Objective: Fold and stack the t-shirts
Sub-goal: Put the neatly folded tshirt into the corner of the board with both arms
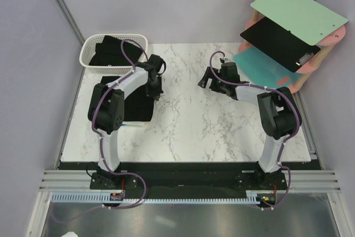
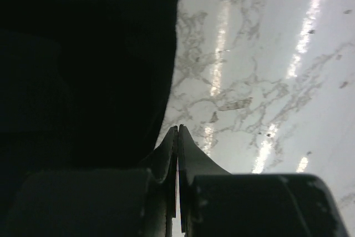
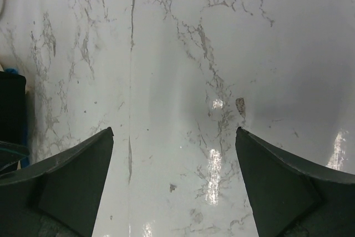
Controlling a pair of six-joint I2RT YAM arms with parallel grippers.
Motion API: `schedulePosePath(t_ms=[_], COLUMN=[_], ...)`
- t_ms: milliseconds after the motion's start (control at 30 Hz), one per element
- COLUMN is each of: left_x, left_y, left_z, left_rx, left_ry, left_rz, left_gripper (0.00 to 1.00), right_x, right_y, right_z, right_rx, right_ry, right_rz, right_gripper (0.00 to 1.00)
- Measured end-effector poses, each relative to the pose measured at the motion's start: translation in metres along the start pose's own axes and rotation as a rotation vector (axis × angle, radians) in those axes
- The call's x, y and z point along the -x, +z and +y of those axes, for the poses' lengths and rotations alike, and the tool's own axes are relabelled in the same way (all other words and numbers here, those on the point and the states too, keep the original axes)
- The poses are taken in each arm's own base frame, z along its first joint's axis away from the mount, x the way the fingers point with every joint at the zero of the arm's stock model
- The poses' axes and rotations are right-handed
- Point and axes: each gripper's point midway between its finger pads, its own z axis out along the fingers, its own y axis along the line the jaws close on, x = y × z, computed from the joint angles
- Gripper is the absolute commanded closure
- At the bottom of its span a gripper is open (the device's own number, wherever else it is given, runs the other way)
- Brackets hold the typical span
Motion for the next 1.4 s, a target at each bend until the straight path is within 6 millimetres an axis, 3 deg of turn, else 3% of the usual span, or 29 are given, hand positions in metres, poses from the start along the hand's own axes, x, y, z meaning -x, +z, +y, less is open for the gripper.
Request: schedulePosePath(t_ms=[200, 533, 1000, 1200, 1267, 1300, 1333, 1400], left_x=[-0.014, -0.023, -0.04, -0.042, -0.039, -0.037, -0.034, -0.025], left_y=[0.016, 0.018, -0.002, -0.006, -0.01, -0.013, -0.019, -0.033], left_z=[0.026, 0.066, 0.184, 0.2, 0.197, 0.194, 0.19, 0.177], left_rx=[0.122, 0.175, 0.312, 0.332, 0.329, 0.328, 0.327, 0.312], left_ry=[-0.001, -0.072, -0.321, -0.357, -0.343, -0.331, -0.313, -0.264], left_rz=[0.057, 0.083, 0.129, 0.136, 0.123, 0.111, 0.091, 0.041], left_gripper=[0.98, 0.98, 0.98, 0.98, 0.78, 0.63, 0.29, 0.13], right_x=[0.001, 0.009, -0.001, -0.004, -0.003, -0.003, -0.004, -0.003], right_y=[-0.002, -0.011, -0.012, -0.014, -0.015, -0.015, -0.016, -0.02], right_z=[-0.009, -0.01, -0.003, -0.002, -0.001, -0.001, -0.001, -0.001], right_rx=[-0.011, -0.002, 0.055, 0.063, 0.066, 0.067, 0.065, 0.062], right_ry=[0.015, 0.024, 0.06, 0.061, 0.057, 0.053, 0.049, 0.035], right_rz=[0.004, -0.013, 0.014, 0.021, 0.021, 0.022, 0.024, 0.025], right_gripper=[0.02, 0.02, 0.02, 0.02, 0.02, 0.02, 0.02, 0.02])
